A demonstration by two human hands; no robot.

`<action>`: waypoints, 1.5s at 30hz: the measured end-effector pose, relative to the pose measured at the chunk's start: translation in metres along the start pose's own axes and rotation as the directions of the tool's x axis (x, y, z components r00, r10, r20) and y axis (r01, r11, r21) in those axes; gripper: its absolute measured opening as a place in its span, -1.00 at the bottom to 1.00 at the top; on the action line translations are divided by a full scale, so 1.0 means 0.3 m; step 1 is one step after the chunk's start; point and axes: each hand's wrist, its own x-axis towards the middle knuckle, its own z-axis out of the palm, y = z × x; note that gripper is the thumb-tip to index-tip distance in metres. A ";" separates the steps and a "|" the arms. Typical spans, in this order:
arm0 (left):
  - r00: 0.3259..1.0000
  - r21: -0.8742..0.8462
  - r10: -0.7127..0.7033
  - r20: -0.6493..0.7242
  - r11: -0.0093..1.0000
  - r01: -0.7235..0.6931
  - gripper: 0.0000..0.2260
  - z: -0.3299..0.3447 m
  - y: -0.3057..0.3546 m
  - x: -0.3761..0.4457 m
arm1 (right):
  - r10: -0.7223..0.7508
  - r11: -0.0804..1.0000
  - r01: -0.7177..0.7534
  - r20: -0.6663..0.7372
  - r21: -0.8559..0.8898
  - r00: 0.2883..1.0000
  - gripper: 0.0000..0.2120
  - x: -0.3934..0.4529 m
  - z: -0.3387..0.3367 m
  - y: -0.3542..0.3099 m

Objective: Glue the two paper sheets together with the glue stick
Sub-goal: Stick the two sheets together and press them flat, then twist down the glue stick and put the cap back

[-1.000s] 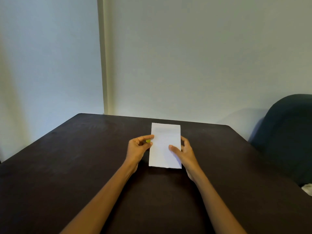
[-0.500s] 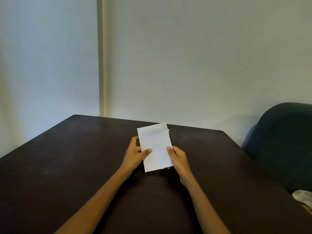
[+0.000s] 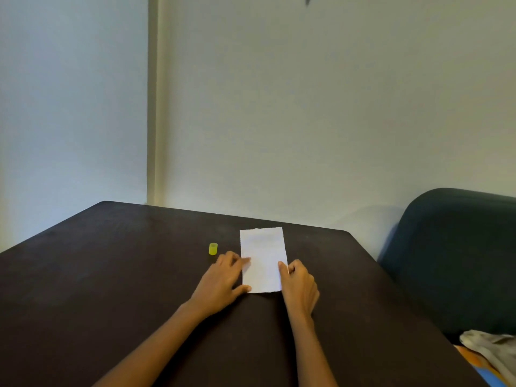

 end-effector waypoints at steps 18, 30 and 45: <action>0.990 -0.132 0.003 0.144 0.991 0.016 -0.59 0.000 0.012 0.006 | 0.111 0.993 -0.117 0.178 0.023 0.978 -0.62 0.019 0.019 -0.003; 0.938 -0.039 0.140 0.318 0.990 -0.134 -0.62 0.011 0.009 0.016 | 0.063 0.904 -0.063 -0.013 -0.424 0.998 -0.80 0.013 -0.025 0.037; 0.884 0.032 0.087 0.459 0.993 -0.114 -0.42 0.010 0.023 0.013 | -0.082 0.891 0.272 0.461 -0.363 0.883 -0.49 0.003 0.047 0.020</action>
